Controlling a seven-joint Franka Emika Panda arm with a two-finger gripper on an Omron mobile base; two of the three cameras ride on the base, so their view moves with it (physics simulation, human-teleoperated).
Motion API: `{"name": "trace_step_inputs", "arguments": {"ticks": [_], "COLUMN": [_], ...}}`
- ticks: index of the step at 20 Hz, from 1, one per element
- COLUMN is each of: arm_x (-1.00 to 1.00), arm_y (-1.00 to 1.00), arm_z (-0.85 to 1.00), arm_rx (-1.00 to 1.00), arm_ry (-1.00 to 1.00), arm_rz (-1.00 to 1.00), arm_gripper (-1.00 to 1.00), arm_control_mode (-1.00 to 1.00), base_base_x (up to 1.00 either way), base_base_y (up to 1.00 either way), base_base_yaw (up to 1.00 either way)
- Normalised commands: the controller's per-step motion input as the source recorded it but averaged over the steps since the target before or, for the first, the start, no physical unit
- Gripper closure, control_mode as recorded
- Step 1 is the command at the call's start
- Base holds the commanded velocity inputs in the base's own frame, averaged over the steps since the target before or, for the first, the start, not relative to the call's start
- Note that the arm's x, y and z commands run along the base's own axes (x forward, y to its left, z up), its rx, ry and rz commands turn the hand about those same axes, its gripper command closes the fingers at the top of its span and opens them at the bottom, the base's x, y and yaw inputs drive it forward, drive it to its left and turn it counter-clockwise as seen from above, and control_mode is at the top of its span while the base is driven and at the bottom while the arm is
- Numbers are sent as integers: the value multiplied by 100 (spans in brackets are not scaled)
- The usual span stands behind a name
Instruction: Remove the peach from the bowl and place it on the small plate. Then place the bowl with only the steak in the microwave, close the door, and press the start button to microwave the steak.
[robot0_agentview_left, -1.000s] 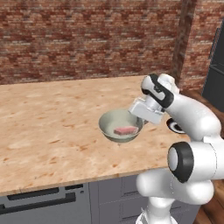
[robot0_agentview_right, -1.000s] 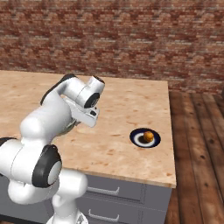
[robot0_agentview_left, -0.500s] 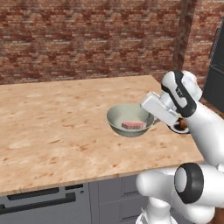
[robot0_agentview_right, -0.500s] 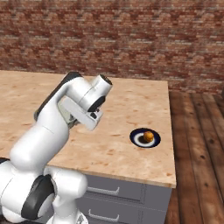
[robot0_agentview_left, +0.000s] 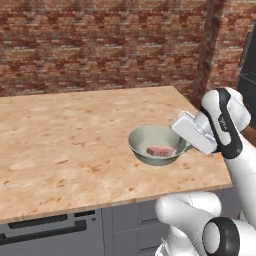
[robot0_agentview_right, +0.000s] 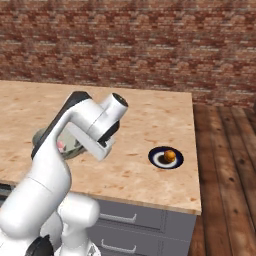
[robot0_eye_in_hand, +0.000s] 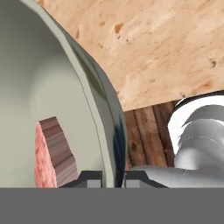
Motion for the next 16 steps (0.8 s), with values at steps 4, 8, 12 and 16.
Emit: {"name": "trace_step_inputs", "arguments": {"ticks": [4, 8, 12, 16], "arm_x": [-100, -100, -26, -71], "arm_y": [-58, -51, 23, 16], "arm_z": [24, 16, -9, -4], "arm_rx": [10, 10, -3, 0], "arm_ry": [-1, 0, 6, -18], "arm_rz": [-27, -33, -12, -3], "arm_gripper": [100, 100, 100, 100], "arm_control_mode": [-100, -100, -100, -100], "base_base_x": [0, 0, 0, 0], "base_base_y": [0, 0, 0, 0], "base_base_yaw": [0, 0, 0, 0]}}
